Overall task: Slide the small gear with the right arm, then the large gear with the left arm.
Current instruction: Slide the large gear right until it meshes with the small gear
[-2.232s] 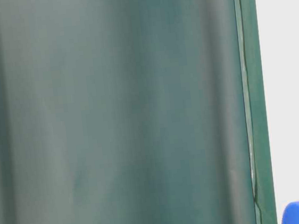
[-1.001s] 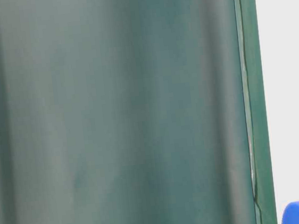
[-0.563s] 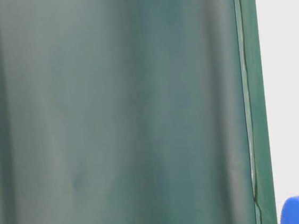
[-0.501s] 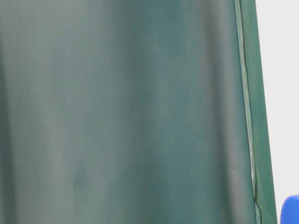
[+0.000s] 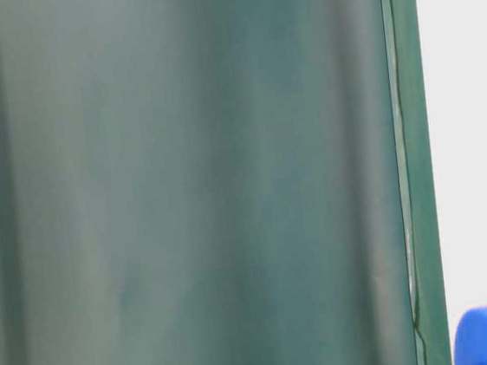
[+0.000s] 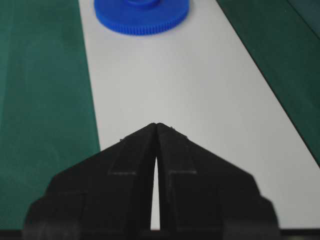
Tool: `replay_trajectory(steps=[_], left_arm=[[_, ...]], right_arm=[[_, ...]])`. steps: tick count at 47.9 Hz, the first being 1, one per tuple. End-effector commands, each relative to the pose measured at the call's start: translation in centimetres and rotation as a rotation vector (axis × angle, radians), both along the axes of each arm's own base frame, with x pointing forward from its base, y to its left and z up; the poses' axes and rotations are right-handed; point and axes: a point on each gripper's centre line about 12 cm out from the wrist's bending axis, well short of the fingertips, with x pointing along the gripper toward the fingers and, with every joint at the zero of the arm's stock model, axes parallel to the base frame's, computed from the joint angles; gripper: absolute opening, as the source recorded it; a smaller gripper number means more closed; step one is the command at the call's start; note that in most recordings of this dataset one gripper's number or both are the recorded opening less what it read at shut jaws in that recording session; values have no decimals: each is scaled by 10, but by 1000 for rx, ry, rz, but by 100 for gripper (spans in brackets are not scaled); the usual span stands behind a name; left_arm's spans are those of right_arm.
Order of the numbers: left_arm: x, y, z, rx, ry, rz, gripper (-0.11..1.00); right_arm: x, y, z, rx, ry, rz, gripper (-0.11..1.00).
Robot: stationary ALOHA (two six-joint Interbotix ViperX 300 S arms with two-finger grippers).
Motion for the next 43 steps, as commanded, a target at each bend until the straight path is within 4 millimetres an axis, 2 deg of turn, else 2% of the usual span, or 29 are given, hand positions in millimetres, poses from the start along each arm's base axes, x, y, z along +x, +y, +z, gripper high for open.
replay_trajectory(steps=[1,5,17,26,32,43], left_arm=[[13,3,-4,-8,17,-8,-1],[33,5,-5,-6,14,-28,-1],[120,17,-14,6,-6,-86,-1],[184,23,-5,22,-59,-118,-1],[217,24,3,23,-70,-136,-1],[261,13,8,25,-79,-180,-1]], right_arm=[[2,0,4,0,-16,4,53],[2,0,4,-2,-12,4,52],[2,0,3,-2,-9,4,52],[1,1,1,-1,-4,3,52],[0,1,0,0,-1,3,52],[-1,1,-1,-3,-4,5,53]])
